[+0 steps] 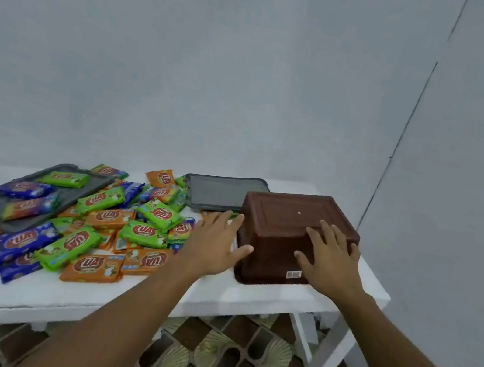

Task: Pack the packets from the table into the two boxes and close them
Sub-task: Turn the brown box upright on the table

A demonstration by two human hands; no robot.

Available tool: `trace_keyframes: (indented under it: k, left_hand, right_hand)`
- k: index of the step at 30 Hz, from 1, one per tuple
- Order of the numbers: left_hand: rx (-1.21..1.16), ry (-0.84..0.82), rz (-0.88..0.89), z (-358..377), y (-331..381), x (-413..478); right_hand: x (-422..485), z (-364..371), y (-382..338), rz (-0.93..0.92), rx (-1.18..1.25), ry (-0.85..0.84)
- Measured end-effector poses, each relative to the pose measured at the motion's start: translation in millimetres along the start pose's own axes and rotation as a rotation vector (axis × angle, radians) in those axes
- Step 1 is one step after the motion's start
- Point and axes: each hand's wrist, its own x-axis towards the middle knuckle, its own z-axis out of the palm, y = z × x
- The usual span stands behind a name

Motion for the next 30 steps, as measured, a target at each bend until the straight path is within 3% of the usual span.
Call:
trace_keyframes:
  k: [6,9,12,15,17,20,22,27,30]
  left_hand:
    - [-0.111,-0.104,-0.038,36,4,29]
    - [-0.179,-0.139,-0.054,59,-1,27]
    - [-0.279,-0.116,-0.07,77,2,25]
    - [-0.546,-0.075,-0.125,62,12,33]
    - [-0.793,0.019,-0.206,43,17,44]
    - [-0.998,0.208,-0.274,10,24,52]
    - [-1.09,0.248,-0.267,-2,30,54]
    - [-0.968,0.505,-0.275,5,35,74]
    - [-0.741,0.531,-0.376,15,37,85]
  right_hand:
    - [17,15,37,0.141,0.035,0.129]
    - [16,20,52,0.311,0.115,0.073]
    - [21,24,65,0.31,0.267,0.042]
    - [38,10,77,0.29,0.424,0.174]
    - [50,-9,83,0.265,0.571,0.267]
    - [71,-43,94,0.204,1.014,0.349]
    - [87,-61,102,0.155,1.233,0.357]
    - [121,-63,117,0.079,0.926,0.338]
    - [136,-47,123,0.09,0.77,0.302]
